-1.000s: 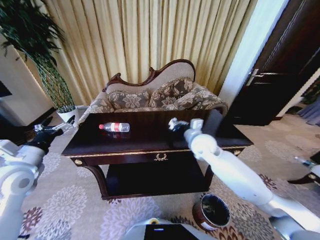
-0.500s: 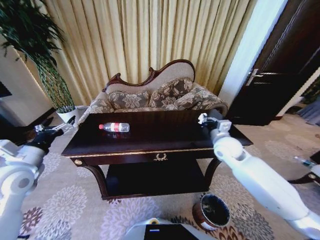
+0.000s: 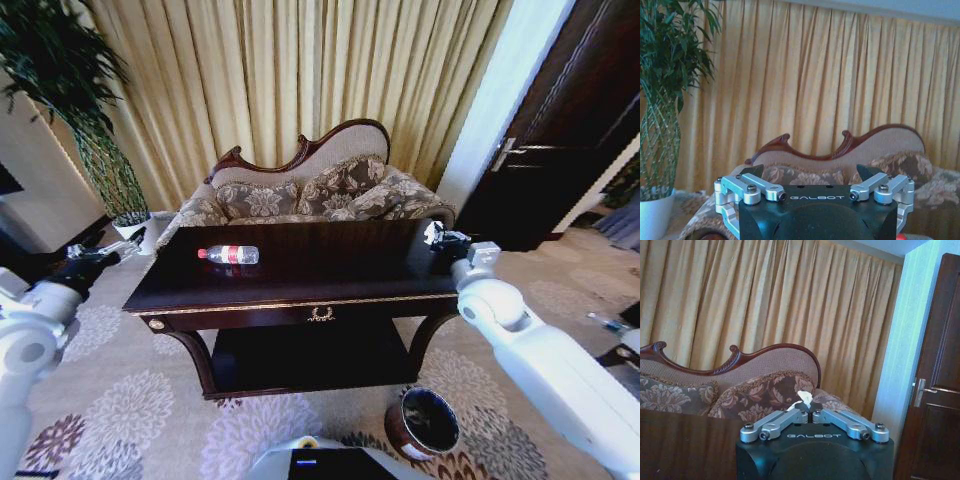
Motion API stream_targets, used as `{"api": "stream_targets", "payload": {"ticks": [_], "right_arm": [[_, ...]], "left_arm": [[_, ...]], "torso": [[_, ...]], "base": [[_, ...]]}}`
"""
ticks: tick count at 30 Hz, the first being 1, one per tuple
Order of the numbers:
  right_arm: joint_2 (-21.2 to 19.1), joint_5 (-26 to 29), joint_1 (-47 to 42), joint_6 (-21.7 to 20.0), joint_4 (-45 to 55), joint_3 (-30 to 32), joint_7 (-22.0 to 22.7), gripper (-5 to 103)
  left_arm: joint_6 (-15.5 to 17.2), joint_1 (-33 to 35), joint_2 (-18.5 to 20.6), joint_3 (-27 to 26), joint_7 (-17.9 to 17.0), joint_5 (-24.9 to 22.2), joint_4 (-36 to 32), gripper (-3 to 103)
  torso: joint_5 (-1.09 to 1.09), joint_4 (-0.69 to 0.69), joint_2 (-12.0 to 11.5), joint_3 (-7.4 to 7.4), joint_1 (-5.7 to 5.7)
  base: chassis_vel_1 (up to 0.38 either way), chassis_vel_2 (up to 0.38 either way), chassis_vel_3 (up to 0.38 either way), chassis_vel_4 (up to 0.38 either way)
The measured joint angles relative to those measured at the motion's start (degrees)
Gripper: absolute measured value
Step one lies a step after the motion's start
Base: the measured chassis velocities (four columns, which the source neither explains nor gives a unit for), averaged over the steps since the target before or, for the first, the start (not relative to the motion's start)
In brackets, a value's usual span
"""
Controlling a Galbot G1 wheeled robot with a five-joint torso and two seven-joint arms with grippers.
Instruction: Move to the front of the table and place the trash on the table into the trash bin.
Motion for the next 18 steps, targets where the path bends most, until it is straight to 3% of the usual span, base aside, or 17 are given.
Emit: {"api": "stream_targets", "payload": {"ticks": [2, 10, 18], "right_arm": [[0.76, -0.46, -1.5, 0.0, 0.77, 0.58, 0.06, 0], [1.8, -1.67, -4.06, 0.02, 1.74, 1.94, -0.05, 0], [2.39, -1.88, -5.44, 0.04, 2.27, 2.57, -0.56, 0]], "left_arm": [[2.04, -0.27, 0.02, -0.1, -1.66, -0.33, -1.22, 100], [1.98, -0.04, -0.13, -0.01, -2.11, -0.09, -1.15, 100], [1.26, -0.11, -0.37, 0.62, -2.07, 0.26, -1.39, 100]], "torso": [[0.02, 0.0, 0.0, 0.0, 0.0], [0.01, -0.01, -0.01, 0.0, 0.01], [0.0, 0.0, 0.0, 0.0, -0.01]], "base": [[0.02, -0.023, -0.035, 0.022], [0.106, -0.116, -0.117, 0.106], [0.244, -0.247, -0.252, 0.242]]}}
